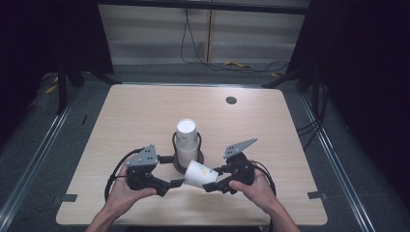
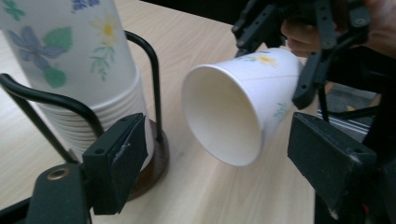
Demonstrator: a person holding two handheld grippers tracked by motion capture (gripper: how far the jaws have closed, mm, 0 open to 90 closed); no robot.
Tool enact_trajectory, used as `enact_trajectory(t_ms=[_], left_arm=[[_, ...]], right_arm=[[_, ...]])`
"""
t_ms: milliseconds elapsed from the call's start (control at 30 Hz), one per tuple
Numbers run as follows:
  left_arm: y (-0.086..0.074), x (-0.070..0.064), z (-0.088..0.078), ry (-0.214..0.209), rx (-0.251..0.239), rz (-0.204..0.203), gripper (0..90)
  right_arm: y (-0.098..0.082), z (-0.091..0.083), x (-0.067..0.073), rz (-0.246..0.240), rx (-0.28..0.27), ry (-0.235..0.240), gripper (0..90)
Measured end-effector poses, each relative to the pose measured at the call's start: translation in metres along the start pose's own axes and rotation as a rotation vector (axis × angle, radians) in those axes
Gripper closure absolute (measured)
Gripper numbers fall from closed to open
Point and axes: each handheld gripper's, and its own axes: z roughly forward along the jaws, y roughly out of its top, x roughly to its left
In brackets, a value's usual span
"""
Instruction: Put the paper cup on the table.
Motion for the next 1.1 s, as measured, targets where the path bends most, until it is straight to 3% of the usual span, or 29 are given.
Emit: enact_trajectory(t_ms=[400, 500, 667, 767, 833, 1100], left_arm=[[-0.0019, 0.0015, 0.0002, -0.026, -0.022, -0.015, 22.3], [-0.0017, 0.0048, -0.0023, -0.071, -0.045, -0.074, 21.3], [-0.0017, 0.0034, -0.0036, -0.065, -0.033, -0.092, 20.4], [-0.0009, 0.0024, -0.0025, -0.072, -0.040, -0.087, 16.7], [-0.0005, 0.0015, -0.0016, -0.103, -0.045, -0.083, 15.8], [-0.0011, -0.0036, 0.0042, -0.102, -0.036, -0.066, 15.6]], right_arm=[[-0.0010, 0.0035, 0.0028, -0.048, -0.061, 0.023, 35.9], [-0.0020, 0.0044, 0.0034, -0.056, -0.066, 0.026, 35.9], [-0.0053, 0.0030, 0.0059, -0.084, -0.107, 0.036, 36.0], [-0.0054, 0.0028, 0.0080, -0.108, -0.120, 0.044, 36.0], [-0.0052, 0.0024, 0.0089, -0.120, -0.138, 0.045, 36.0], [-0.0059, 0.0064, 0.0086, -0.161, -0.157, 0.021, 35.9]])
